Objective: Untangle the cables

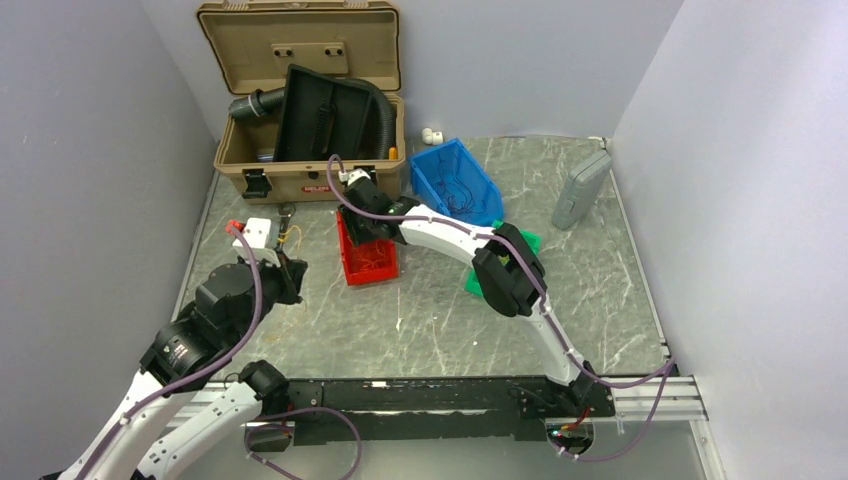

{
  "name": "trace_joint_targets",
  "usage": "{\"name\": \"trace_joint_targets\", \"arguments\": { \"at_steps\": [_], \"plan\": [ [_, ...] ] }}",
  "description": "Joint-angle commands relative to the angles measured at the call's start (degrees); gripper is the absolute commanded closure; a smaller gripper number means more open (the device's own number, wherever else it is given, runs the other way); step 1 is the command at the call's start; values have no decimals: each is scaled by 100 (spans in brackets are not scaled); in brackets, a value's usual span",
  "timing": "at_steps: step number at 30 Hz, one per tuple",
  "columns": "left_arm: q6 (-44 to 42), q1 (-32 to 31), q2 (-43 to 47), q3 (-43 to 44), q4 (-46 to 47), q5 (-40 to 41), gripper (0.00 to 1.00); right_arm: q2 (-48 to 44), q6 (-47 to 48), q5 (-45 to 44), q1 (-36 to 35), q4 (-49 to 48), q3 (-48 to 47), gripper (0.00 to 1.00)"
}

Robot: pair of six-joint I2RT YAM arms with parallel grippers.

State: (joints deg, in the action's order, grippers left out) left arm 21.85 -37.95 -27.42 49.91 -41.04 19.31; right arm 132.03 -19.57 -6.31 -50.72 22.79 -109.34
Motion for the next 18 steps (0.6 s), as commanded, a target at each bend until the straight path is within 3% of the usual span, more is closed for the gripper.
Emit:
{"name": "trace_joint_targets", "arguments": {
  "at_steps": [1,6,14,18],
  "plan": [
    [-84,14,-131,25,277,-177,100,-743,116,51,-5,211,-242,50],
    [-45,9,-348,18,454,-479,100,-1505,96,-231,-13,466,102,36],
    [-44,8,-643,-41,1137,-1243,100,-3640,-10,-329,-11,-183,2334,9],
    [278,12,-936,-305,1789,-1837,100,-4847,-175,-590,-1,-223,3368,6]
  ]
}}
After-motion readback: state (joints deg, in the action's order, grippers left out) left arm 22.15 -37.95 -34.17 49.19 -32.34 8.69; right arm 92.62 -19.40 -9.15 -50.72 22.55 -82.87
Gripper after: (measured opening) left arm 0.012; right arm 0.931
